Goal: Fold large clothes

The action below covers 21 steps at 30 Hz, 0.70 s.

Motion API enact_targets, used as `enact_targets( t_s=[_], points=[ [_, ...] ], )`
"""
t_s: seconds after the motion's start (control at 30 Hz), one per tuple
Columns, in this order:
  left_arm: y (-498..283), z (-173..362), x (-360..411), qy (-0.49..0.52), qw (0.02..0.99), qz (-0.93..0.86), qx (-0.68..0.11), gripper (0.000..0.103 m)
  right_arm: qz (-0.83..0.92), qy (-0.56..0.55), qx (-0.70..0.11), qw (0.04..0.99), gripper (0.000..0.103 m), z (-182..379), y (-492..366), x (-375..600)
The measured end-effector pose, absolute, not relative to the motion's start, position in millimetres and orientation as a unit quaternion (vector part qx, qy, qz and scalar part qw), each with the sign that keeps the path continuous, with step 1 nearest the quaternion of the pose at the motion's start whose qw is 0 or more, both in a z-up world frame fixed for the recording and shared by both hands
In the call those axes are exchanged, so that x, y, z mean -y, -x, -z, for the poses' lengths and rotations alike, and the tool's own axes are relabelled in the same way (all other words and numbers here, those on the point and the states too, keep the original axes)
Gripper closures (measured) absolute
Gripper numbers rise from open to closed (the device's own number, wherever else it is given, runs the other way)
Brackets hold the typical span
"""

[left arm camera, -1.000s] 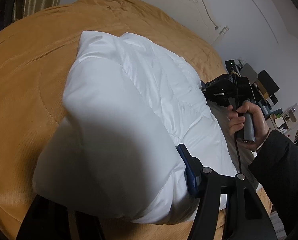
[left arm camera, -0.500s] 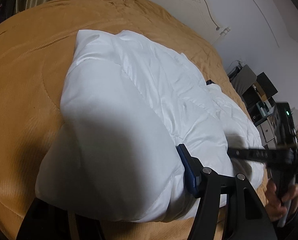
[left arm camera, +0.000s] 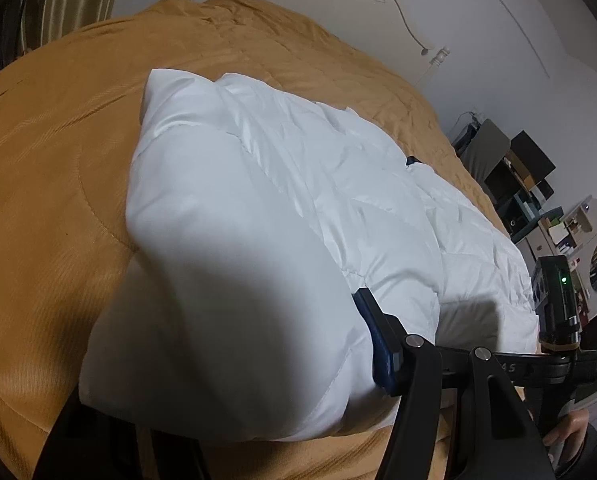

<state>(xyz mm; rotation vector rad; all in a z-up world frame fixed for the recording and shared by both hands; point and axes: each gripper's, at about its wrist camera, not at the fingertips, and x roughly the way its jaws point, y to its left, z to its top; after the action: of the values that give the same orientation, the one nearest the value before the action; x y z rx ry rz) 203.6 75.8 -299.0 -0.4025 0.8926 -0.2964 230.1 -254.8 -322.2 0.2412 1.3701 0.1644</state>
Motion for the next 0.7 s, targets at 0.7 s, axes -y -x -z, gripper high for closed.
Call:
enact_targets(
  t_s=[0.7],
  points=[
    [-196.0,306.1,-80.0,0.182,0.874,0.136,-0.429,0.041,0.027,-0.081,-0.602,0.794,0.103,328.2,-439.1,227.5]
  ],
)
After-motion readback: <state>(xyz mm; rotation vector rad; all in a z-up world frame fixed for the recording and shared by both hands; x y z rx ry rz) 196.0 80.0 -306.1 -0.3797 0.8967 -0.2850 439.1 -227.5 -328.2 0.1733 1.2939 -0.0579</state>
